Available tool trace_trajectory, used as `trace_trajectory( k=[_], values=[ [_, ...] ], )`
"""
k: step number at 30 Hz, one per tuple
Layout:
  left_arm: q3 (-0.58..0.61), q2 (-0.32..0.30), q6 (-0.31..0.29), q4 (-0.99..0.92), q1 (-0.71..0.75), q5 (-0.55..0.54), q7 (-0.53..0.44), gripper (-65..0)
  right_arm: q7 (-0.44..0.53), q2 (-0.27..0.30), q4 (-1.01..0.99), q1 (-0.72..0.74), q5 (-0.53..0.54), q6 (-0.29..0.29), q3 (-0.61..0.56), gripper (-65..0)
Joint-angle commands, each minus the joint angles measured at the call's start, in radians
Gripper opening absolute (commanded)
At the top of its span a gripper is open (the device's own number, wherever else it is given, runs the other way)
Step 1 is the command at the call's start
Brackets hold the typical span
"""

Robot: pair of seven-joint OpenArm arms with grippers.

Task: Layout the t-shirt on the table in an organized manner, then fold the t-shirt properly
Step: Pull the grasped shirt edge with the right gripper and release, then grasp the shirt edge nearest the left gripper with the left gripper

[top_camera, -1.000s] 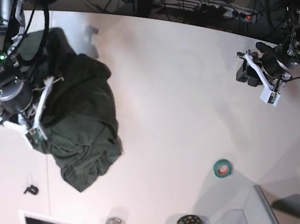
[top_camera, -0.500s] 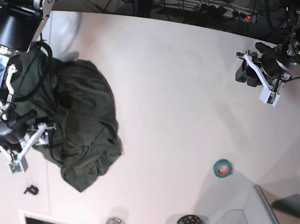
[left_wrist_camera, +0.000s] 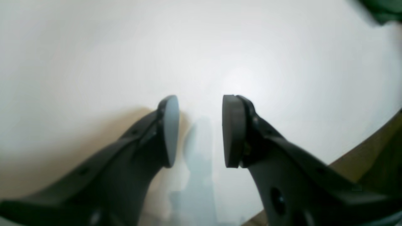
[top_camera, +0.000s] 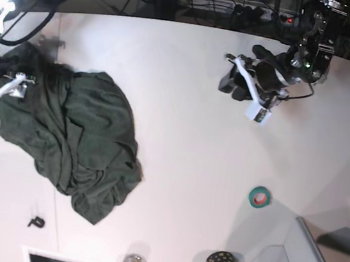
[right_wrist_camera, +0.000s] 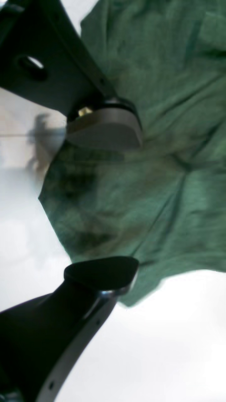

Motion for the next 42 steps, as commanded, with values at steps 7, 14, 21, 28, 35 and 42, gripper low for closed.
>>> trace_trajectory(
  k=[7,14,21,28,35,42],
  values=[
    [0.292,0.077,-0.004,-0.022,-0.146,-0.002,-0.018,-41.8,0.035,0.018,0.023,-0.054,-0.001,-0.006,0.079,-16.7],
    [0.418,0.218,-0.004,-0.089,-0.180,0.261,-0.062,-36.4,0.036,0.021,0.023,-0.080,-0.001,-0.006,0.083,-16.7],
    [0.567,0.315,0.025,-0.221,-0.178,0.618,-0.235,-10.2,0.036,0.021,0.023,-0.090,-0.001,-0.006,0.083,-16.7],
    [0.591,0.327,0.160,-0.322,-0.201,0.792,-0.354,-10.2,0.036,0.034,0.021,-0.092,-0.002,-0.006,0.083,-16.7],
    [0.602,0.355,0.234,-0.418,-0.324,0.793,-0.354,-10.2,0.036,0.036,-0.005,-0.084,-0.001,-0.006,0.085,-16.7],
    [0.602,0.384,0.234,-0.488,-0.379,0.793,-0.355,-10.2,0.033,0.074,-0.167,-0.043,0.174,-0.006,0.175,-16.7]
  ],
)
